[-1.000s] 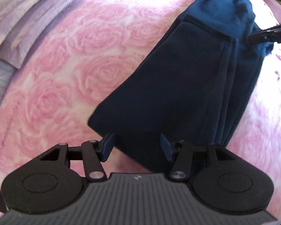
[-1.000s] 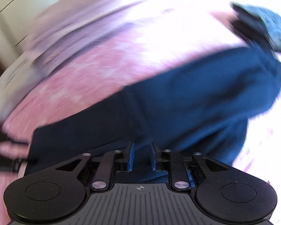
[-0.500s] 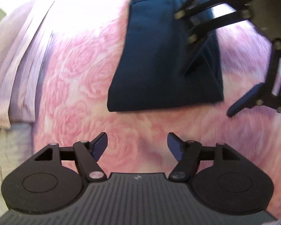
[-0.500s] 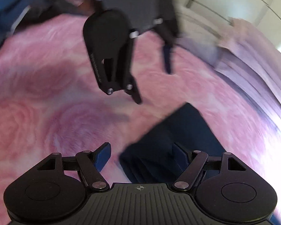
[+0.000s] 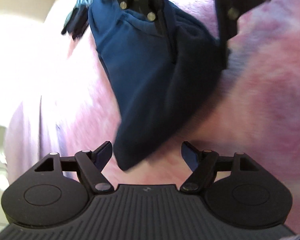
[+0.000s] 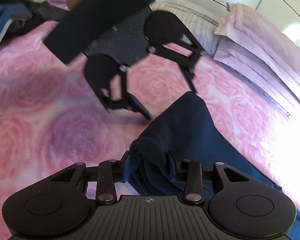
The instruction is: Fold clothes
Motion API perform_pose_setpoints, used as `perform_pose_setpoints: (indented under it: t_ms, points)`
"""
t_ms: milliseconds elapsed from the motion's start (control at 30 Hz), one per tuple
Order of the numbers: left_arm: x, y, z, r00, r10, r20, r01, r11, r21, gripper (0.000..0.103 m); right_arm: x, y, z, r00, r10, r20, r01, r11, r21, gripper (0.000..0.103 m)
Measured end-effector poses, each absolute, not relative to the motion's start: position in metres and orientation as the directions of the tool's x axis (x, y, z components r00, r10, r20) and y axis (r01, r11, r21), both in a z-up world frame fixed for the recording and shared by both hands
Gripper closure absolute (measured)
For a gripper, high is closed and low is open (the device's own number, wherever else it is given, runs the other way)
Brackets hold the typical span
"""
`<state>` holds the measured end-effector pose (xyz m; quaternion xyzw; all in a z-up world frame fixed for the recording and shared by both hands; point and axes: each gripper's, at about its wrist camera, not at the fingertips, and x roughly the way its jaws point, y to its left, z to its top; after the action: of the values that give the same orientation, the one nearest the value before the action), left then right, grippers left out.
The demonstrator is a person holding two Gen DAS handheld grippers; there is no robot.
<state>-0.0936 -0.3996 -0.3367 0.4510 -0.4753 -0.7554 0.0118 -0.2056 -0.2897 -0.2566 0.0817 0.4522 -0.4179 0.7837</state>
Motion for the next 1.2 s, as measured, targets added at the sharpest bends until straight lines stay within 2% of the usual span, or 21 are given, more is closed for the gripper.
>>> perform_pose_setpoints:
  t_ms: [100, 167, 233, 267, 333, 367, 600, 700, 733, 767, 800, 833, 867, 900, 1033, 1200]
  points:
    - [-0.103, -0.407, -0.342, -0.624, -0.419, -0.660, -0.456, -0.491, 0.742, 0.036, -0.208, -0.286, -0.245, 0.253, -0.582, -0.773, 0.749, 0.623, -0.224, 0.068]
    - [-0.110, -0.414, -0.345, -0.598, -0.408, -0.690, -0.493, -0.492, 0.718, 0.074, -0.210, -0.284, -0.238, 0.260, -0.583, -0.770, 0.762, 0.613, -0.207, 0.067]
    - [-0.119, -0.420, -0.339, -0.553, -0.393, -0.735, -0.480, -0.571, 0.667, 0.082, -0.213, -0.282, -0.236, 0.260, -0.584, -0.769, 0.773, 0.603, -0.197, 0.066]
    - [-0.123, -0.423, -0.335, -0.537, -0.384, -0.751, -0.465, -0.608, 0.643, 0.084, -0.213, -0.281, -0.235, 0.257, -0.585, -0.769, 0.773, 0.602, -0.200, 0.063]
    - [-0.127, -0.428, -0.329, -0.527, -0.378, -0.761, -0.433, -0.651, 0.623, 0.085, -0.209, -0.275, -0.234, 0.234, -0.603, -0.762, 0.770, 0.594, -0.233, 0.028]
    - [-0.129, -0.430, -0.326, -0.524, -0.374, -0.766, -0.419, -0.669, 0.614, 0.086, -0.206, -0.271, -0.235, 0.221, -0.618, -0.754, 0.765, 0.589, -0.259, 0.022]
    - [-0.141, -0.438, -0.309, -0.507, -0.335, -0.795, -0.364, -0.752, 0.549, 0.087, -0.185, -0.265, -0.270, 0.098, -0.709, -0.698, 0.642, 0.581, -0.501, 0.021]
    - [-0.136, -0.439, -0.304, -0.502, -0.334, -0.797, -0.351, -0.764, 0.541, 0.087, -0.195, -0.274, -0.274, 0.053, -0.707, -0.705, 0.660, 0.555, -0.507, 0.021]
    - [-0.135, -0.439, -0.302, -0.501, -0.336, -0.797, -0.346, -0.767, 0.540, 0.088, -0.199, -0.277, -0.274, 0.042, -0.702, -0.711, 0.671, 0.547, -0.500, 0.022]
    - [-0.134, -0.439, -0.300, -0.501, -0.340, -0.796, -0.341, -0.768, 0.543, 0.088, -0.204, -0.279, -0.274, 0.031, -0.696, -0.717, 0.682, 0.539, -0.494, 0.029]
    - [-0.133, -0.438, -0.298, -0.500, -0.342, -0.795, -0.336, -0.770, 0.542, 0.088, -0.208, -0.282, -0.274, 0.021, -0.691, -0.723, 0.693, 0.531, -0.488, 0.061]
    - [-0.130, -0.436, -0.294, -0.500, -0.344, -0.795, -0.331, -0.772, 0.542, 0.088, -0.213, -0.285, -0.274, 0.010, -0.685, -0.729, 0.703, 0.523, -0.482, 0.070]
    - [-0.125, -0.433, -0.289, -0.499, -0.349, -0.793, -0.326, -0.772, 0.545, 0.089, -0.217, -0.286, -0.271, 0.015, -0.676, -0.737, 0.718, 0.520, -0.463, 0.072]
    - [-0.121, -0.430, -0.284, -0.498, -0.355, -0.791, -0.321, -0.772, 0.549, 0.089, -0.219, -0.287, -0.263, 0.038, -0.663, -0.747, 0.735, 0.525, -0.429, 0.079]
    - [-0.090, -0.415, -0.255, -0.469, -0.384, -0.795, -0.274, -0.793, 0.545, 0.089, -0.210, -0.282, -0.226, 0.134, -0.633, -0.763, 0.769, 0.552, -0.322, 0.081]
    - [-0.027, -0.380, -0.207, -0.352, -0.389, -0.851, -0.256, -0.835, 0.488, 0.089, -0.168, -0.253, -0.182, 0.336, -0.580, -0.742, 0.769, 0.624, -0.140, 0.081]
